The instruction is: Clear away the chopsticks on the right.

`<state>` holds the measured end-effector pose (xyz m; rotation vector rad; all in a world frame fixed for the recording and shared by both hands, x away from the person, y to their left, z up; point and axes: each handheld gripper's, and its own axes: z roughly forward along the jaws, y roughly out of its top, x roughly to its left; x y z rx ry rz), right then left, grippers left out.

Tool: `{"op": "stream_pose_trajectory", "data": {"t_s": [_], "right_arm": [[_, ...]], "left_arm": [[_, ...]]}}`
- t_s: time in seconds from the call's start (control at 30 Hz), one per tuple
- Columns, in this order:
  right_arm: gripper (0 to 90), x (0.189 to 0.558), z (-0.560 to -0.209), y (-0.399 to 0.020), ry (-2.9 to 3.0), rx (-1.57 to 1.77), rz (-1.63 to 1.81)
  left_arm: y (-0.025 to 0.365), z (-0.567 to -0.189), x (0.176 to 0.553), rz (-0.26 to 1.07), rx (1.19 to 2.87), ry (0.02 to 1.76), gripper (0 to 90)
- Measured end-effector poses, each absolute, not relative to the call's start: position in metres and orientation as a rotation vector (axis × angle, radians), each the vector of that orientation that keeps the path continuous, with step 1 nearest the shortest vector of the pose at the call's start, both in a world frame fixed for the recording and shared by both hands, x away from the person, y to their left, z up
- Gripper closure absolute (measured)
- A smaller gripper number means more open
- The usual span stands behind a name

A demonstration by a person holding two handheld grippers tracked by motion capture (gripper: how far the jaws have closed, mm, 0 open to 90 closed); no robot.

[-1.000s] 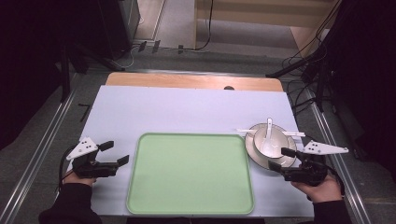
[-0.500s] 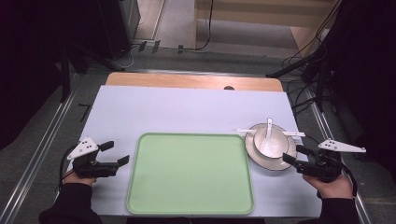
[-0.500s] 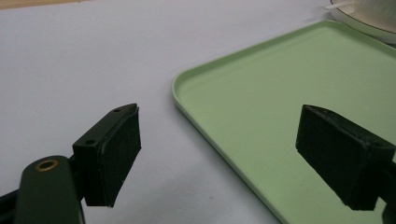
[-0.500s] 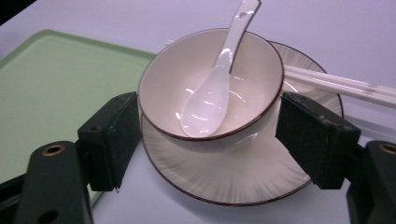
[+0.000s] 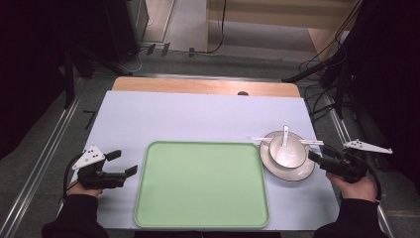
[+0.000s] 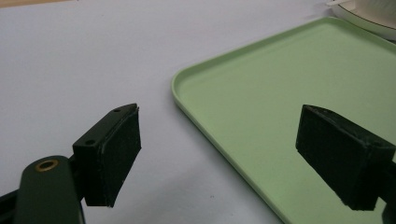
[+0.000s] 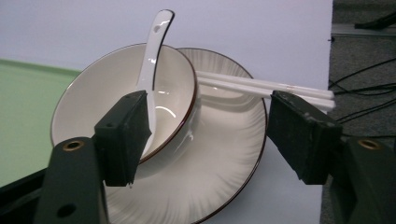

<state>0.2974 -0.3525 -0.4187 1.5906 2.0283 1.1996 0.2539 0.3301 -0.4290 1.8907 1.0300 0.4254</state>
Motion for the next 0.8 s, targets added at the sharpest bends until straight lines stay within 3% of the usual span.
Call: {"op": "stream_pose_trajectory", "data": {"t_s": [0.5, 0.7, 0.8], "right_arm": [[66.5, 0.348, -0.428, -0.352, 1.995, 1.710, 1.162], [89.0, 0.367, -0.436, -0.348, 2.021, 1.710, 1.127], [90.0, 0.376, -0.440, -0.346, 2.062, 1.733, 1.121]], "left_arm": [[0.329, -0.430, 0.254, 0.424, 1.901, 1.027, 14.0], [0.329, -0.430, 0.253, 0.427, 1.901, 1.030, 14.1], [0.330, -0.430, 0.253, 0.429, 1.903, 1.028, 14.1]]}}
